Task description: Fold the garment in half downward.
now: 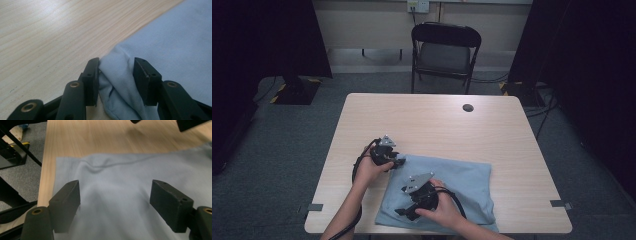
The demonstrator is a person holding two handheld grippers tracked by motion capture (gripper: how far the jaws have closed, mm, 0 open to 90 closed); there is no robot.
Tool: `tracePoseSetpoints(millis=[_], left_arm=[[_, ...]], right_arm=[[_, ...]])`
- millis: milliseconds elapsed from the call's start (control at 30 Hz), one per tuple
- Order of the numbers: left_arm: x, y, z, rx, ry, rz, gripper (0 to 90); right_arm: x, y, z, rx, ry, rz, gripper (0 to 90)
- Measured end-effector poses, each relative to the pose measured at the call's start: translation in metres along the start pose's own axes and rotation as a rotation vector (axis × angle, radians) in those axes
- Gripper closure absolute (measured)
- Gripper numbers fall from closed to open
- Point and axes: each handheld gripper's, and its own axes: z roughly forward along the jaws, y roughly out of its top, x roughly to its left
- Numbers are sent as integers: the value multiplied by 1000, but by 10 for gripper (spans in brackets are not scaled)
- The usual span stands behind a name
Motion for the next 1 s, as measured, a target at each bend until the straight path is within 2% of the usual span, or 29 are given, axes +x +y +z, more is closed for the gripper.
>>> tracePoseSetpoints(millis=[233,333,433,500,533,667,733,867,1000], left_arm=[[2,2,1,5,-9,-8,603],[3,3,2,4,-8,-7,613],[4,5,4,5,-5,-10,615],[5,6,5,6,-3,-8,617],[6,7,5,8,-5,-7,618],[6,7,5,11,-7,-10,625],[6,8,5,15,-8,-11,637],[6,10,6,23,-8,-20,674],[7,12,6,35,-19,-29,707]], right_arm=[[14,12,17,10,32,-26,264],[18,14,25,38,28,-43,264],[21,16,28,48,3,-73,266],[21,19,29,34,4,-61,275],[22,20,29,28,0,-71,289],[23,23,33,49,-3,-76,295],[24,24,38,60,-18,-94,301],[26,28,41,63,-23,-114,381],[26,29,42,60,-31,-107,479]])
